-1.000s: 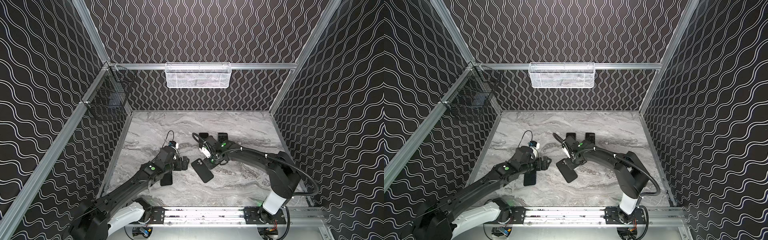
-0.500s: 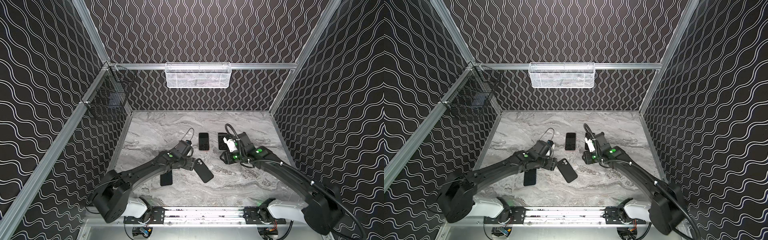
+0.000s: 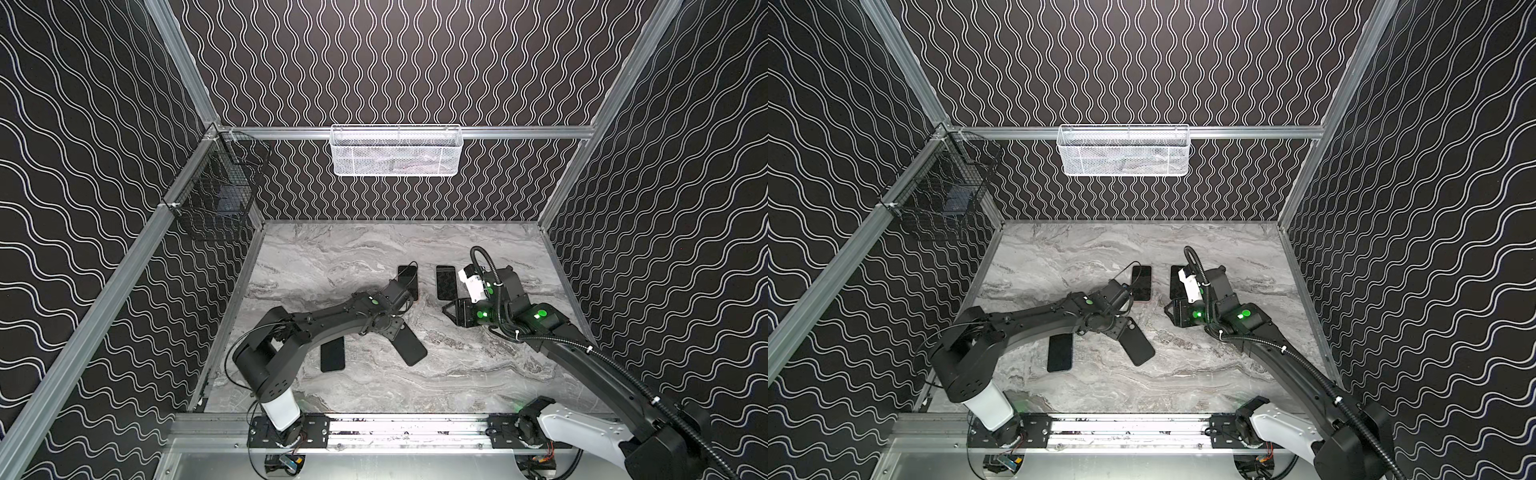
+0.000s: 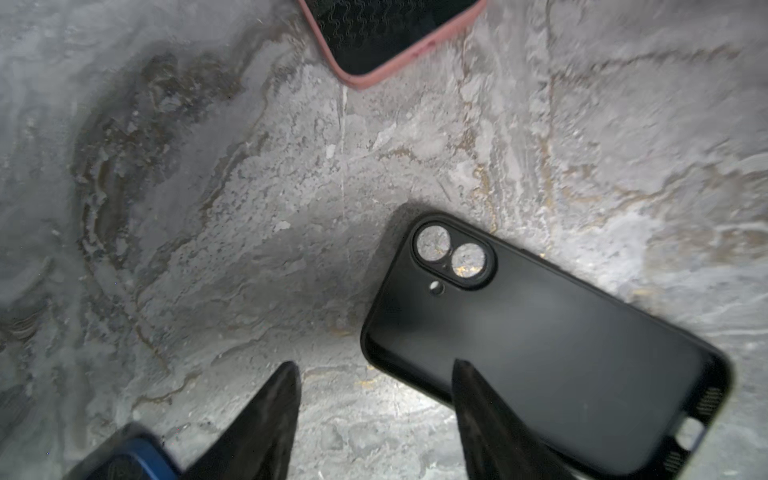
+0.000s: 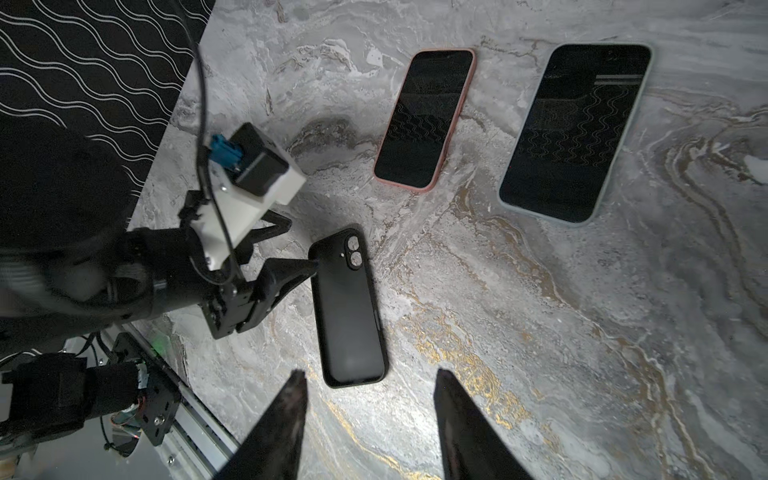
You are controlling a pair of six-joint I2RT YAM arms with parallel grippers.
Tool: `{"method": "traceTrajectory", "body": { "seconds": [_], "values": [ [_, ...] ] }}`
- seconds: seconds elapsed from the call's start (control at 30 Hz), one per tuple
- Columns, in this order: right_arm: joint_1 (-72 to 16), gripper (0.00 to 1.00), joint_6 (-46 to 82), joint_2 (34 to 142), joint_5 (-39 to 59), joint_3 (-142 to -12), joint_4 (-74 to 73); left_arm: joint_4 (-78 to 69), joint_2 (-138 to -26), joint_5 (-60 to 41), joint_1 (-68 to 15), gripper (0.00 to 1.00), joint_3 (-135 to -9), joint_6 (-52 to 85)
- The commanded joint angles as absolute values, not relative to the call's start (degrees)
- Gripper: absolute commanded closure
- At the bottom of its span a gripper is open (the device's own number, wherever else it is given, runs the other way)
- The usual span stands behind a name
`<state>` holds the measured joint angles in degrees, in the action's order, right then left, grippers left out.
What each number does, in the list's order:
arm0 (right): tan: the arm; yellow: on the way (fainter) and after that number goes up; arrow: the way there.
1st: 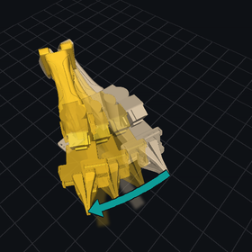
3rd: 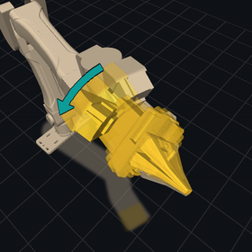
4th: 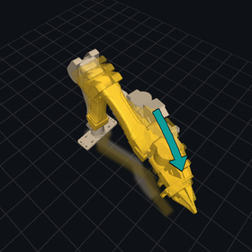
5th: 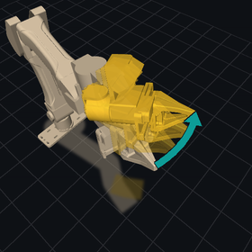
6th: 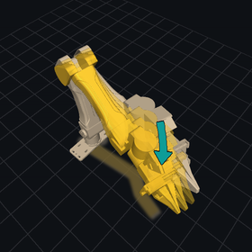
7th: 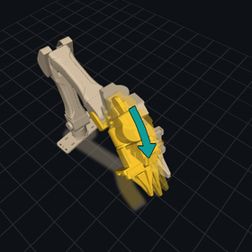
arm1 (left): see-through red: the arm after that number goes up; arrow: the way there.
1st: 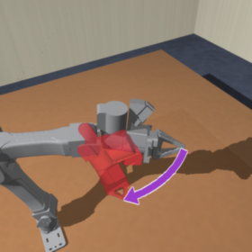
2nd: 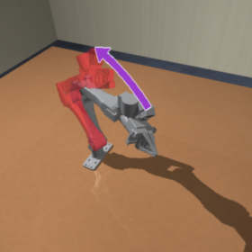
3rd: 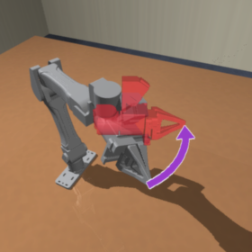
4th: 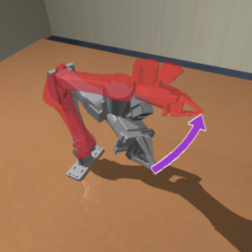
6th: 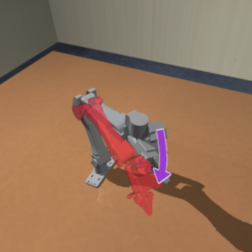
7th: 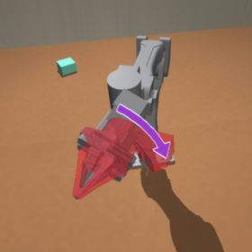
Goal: Put the phone into the phone case
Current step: 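Grasp the black case edge with the left gripper and slide it toward the table center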
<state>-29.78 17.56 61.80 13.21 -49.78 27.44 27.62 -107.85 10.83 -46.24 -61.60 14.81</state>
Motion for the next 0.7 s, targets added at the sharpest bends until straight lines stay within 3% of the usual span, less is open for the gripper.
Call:
{"method": "traceTrajectory", "body": {
  "seconds": [0.0,0.2,0.47,0.67],
  "values": [
    [-29.6,0.48,18.5,61.0,13.8,-49.4,25.0,27.3,-110.6,10.4,-46.2,0.39,-63.0,12.9],
    [-29.3,0.47,18.6,61.2,13.8,-49.1,25.1,25.3,-113.3,9.2,-45.5,0.45,-63.4,12.6],
    [-29.2,0.47,18.9,62.4,13.7,-48.8,24.3,24.2,-114.5,7.3,-44.0,0.62,-64.1,11.8],
    [-29.0,0.47,18.8,63.0,13.8,-48.8,24.2,23.8,-115.2,7.2,-43.5,0.66,-64.2,11.5]
  ]
}}
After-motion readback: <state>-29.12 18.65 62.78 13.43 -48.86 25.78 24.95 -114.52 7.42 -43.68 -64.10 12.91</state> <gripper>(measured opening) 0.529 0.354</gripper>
